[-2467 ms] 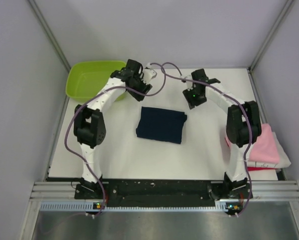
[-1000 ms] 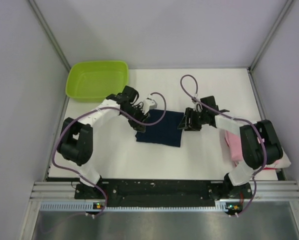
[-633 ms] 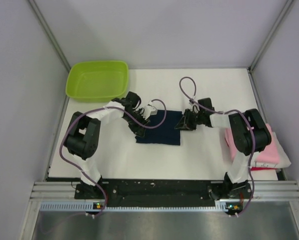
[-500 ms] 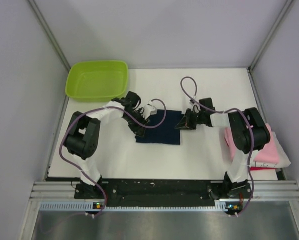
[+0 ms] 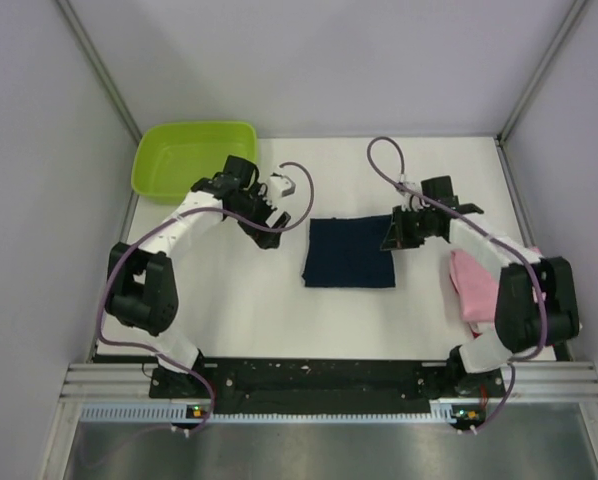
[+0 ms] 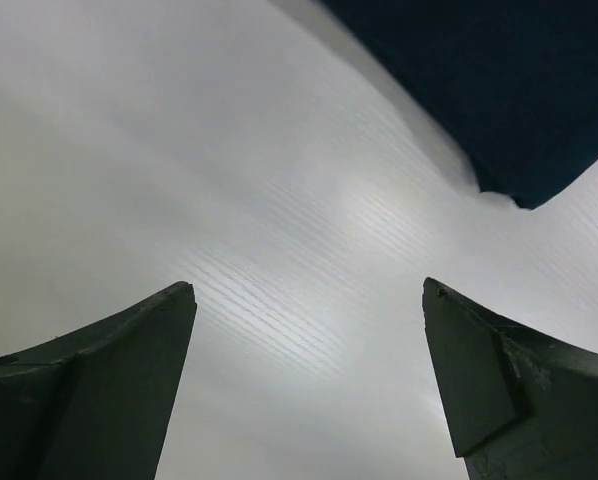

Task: Fold and stack the t-shirts
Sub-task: Put the neatly folded tshirt into the corner of the board with the right arm

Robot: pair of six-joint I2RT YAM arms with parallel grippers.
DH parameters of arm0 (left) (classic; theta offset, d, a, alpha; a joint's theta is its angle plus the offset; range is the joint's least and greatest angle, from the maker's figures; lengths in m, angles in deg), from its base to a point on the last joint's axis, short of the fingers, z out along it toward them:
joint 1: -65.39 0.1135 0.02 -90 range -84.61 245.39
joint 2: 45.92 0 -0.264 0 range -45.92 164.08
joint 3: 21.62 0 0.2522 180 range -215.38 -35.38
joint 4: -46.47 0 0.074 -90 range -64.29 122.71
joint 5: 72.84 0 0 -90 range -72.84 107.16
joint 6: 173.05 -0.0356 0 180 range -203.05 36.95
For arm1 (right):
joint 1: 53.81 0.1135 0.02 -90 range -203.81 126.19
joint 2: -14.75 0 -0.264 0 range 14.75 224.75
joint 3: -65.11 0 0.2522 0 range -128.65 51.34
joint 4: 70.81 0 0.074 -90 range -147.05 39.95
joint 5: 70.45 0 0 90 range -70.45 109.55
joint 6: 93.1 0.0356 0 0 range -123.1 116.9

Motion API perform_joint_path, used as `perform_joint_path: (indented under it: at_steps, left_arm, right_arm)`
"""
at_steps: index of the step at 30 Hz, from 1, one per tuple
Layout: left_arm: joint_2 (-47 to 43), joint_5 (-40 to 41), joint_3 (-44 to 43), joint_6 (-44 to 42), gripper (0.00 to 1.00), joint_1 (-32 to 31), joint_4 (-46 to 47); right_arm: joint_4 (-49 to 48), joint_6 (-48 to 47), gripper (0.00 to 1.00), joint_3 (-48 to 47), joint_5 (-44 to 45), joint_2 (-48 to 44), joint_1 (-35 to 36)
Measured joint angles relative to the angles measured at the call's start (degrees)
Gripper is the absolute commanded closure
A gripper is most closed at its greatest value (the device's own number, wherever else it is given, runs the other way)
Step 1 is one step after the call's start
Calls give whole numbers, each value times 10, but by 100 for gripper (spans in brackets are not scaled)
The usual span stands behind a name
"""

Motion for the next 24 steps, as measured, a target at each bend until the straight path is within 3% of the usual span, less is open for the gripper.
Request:
perform_joint_path:
  at_steps: [7,15,24]
  left_arm:
    - [-8,27,-32,-2,1,0,-17]
    - [-9,41,-32,-6,1,0,-36]
    - [-9,46,-32,-14,1,0,-38]
  right_arm:
    - [186,-146,100,-27,129,-163,0]
    - [412,-247,100,-171,304,-188,0]
    - [519,-297,100,-229,475,-206,0]
